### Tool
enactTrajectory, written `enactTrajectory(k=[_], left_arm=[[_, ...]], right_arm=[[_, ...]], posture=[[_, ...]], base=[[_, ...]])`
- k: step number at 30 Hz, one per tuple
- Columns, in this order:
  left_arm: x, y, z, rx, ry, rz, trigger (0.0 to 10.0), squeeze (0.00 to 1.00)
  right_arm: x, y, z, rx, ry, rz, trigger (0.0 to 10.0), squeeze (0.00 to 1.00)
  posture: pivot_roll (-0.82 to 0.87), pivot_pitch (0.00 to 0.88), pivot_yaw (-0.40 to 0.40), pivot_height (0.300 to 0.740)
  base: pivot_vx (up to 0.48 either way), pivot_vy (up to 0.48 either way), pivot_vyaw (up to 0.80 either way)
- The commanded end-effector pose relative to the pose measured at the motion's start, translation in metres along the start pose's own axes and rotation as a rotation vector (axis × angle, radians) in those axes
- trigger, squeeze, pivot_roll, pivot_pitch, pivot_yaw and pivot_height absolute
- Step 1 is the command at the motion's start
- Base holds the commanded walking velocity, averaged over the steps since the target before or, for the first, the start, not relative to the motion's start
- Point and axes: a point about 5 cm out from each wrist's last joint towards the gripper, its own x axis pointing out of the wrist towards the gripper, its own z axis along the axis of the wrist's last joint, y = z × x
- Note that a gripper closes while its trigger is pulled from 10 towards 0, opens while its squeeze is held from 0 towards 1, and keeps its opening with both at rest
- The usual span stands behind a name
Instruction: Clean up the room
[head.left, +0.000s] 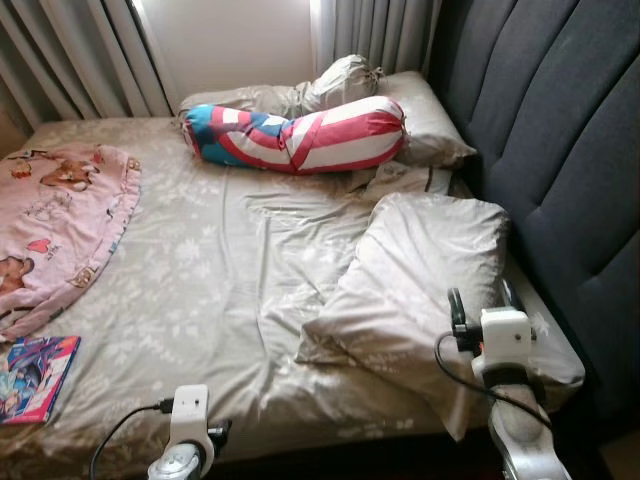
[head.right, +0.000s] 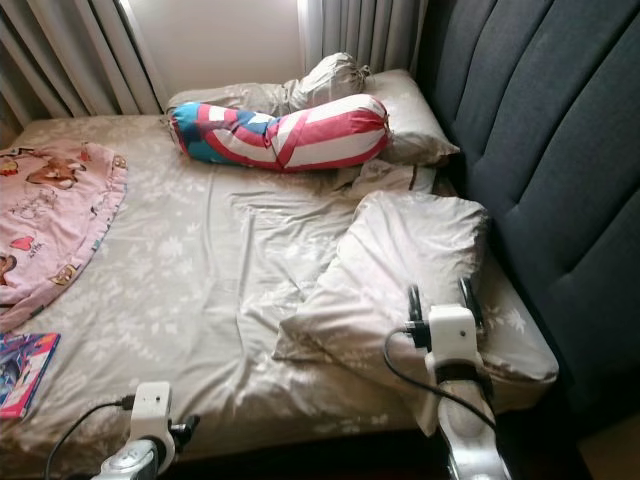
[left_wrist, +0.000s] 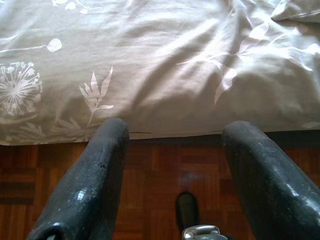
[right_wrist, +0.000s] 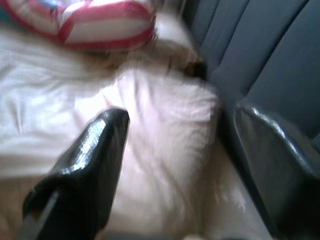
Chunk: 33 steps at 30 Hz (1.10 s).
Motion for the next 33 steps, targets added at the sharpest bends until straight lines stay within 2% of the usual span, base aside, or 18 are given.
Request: enactTrajectory(k=[1,2,4,5,9,10,11,16,17,19,23,31,33], left_arm=[[-0.001,0.002,-0.003,0.001,0.01,0.008,10.0,0.0],[-0.001,0.001,-0.003,0.002,0.012,0.007,10.0,0.0],[-0.001,0.001,-0.003,0.003,0.012,0.006,10.0,0.0],[0.0,0.001,-0.002,0.003,0.012,0.007,10.0,0.0],[0.0,0.002,-0.003,0.01,0.019,0.01,10.0,0.0],[0.0,0.002,-0.003,0.011,0.021,0.012,10.0,0.0],[0.0,0.002,-0.003,0.011,0.022,0.013,10.0,0.0],[0.0,0.003,-0.003,0.012,0.026,0.015,10.0,0.0],[0.0,0.002,-0.004,0.011,0.029,0.013,10.0,0.0],[0.0,0.002,-0.004,0.009,0.03,0.012,10.0,0.0],[0.0,0.001,-0.004,0.004,0.032,0.006,10.0,0.0],[0.0,0.001,-0.004,0.014,0.038,0.006,10.0,0.0],[0.0,0.002,-0.003,0.017,0.021,0.007,10.0,0.0]], right_arm=[[-0.011,0.003,-0.023,-0.019,0.127,0.03,10.0,0.0],[-0.025,0.004,-0.047,-0.028,0.278,0.065,10.0,0.0],[-0.033,0.003,-0.059,-0.035,0.356,0.066,10.0,0.0],[-0.04,0.004,-0.068,-0.004,0.43,0.08,10.0,0.0],[-0.068,0.007,-0.096,0.025,0.648,0.108,10.0,0.0],[-0.079,0.011,-0.106,0.028,0.747,0.143,10.0,0.0],[-0.083,0.012,-0.108,0.045,0.776,0.152,10.0,0.0],[-0.091,0.002,-0.116,0.062,0.861,0.045,10.0,0.0],[-0.091,0.0,-0.117,0.111,0.874,0.001,10.0,0.0],[-0.091,0.0,-0.117,0.147,0.887,-0.019,10.0,0.0],[-0.09,0.008,-0.117,0.221,0.907,-0.004,10.0,0.0],[-0.082,0.019,-0.111,0.216,0.89,0.061,10.0,0.0],[-0.084,0.02,-0.112,0.229,0.889,0.056,10.0,0.0]], posture=[[0.0,0.0,0.008,0.74],[0.01,0.0,0.011,0.74],[0.02,0.0,0.014,0.74],[0.02,0.0,0.014,0.74],[0.02,0.0,0.022,0.74],[0.03,0.0,0.024,0.74],[0.03,0.0,0.024,0.74],[0.02,0.0,0.026,0.74],[0.03,0.0,0.025,0.74],[0.03,0.0,0.025,0.74],[0.03,0.0,0.02,0.74],[0.03,0.0,0.02,0.74],[0.02,0.0,0.021,0.74]], base=[[0.0,0.0,0.0],[0.0,0.0,0.0],[0.0,0.0,0.0],[0.0,0.0,0.0],[0.0,0.0,0.0],[0.0,0.0,0.0],[0.0,0.0,0.0],[0.0,0.0,0.0],[0.0,0.0,0.0],[0.0,0.0,0.0],[0.0,0.0,0.0],[0.0,0.0,0.0],[0.0,0.0,0.0]])
